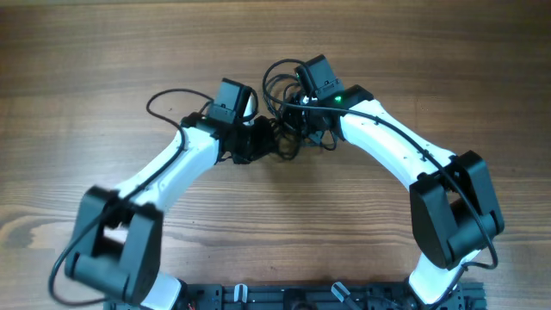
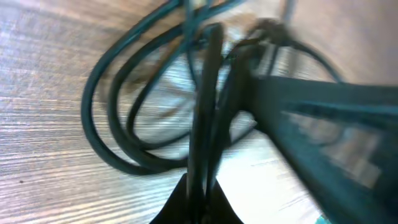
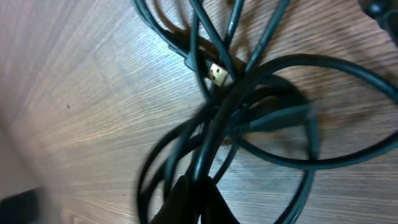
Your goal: Untangle cables
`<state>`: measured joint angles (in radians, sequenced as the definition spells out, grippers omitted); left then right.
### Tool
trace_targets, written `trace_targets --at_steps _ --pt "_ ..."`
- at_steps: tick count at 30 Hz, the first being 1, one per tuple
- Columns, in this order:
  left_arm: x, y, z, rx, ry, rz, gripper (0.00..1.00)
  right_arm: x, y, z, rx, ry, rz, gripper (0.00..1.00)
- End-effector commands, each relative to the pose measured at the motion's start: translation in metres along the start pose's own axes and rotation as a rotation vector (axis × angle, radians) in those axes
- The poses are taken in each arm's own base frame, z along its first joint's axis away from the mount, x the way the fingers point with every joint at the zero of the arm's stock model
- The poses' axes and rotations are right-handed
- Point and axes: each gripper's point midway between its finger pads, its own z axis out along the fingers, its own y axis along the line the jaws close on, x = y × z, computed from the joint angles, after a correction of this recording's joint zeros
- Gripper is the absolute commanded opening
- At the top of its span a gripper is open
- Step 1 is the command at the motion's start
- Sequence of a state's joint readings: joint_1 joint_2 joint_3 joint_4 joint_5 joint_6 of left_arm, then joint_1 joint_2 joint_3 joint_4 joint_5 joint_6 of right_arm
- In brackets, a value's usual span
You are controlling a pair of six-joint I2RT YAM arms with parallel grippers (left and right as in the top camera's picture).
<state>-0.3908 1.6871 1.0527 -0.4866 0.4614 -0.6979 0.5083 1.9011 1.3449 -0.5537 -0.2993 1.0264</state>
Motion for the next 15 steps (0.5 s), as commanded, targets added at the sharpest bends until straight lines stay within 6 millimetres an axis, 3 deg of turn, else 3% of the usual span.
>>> trace_targets --at_steps 1,4,8,12,15 --pt "-0.008 -0.037 -0.051 0.114 -0.116 0.152 0.04 -0.007 -0.008 -0.007 0.042 -0.058 -0.030 0.04" --pt "-0.011 -0.049 -0.083 0.160 -0.187 0.173 0.04 -0.007 -0.008 -0.007 0.041 -0.058 -0.030 0.04" --pt "-0.003 -0.048 -0.104 0.161 -0.203 0.168 0.04 -0.008 -0.007 -0.007 0.034 -0.063 -0.030 0.04" --pt "0.007 -0.027 -0.100 0.072 -0.167 0.123 0.04 -0.011 -0.003 -0.007 0.021 -0.077 -0.035 0.04" --pt "0.008 0.005 -0.099 -0.084 -0.179 0.074 0.04 -0.018 -0.005 -0.008 0.034 -0.112 -0.034 0.04"
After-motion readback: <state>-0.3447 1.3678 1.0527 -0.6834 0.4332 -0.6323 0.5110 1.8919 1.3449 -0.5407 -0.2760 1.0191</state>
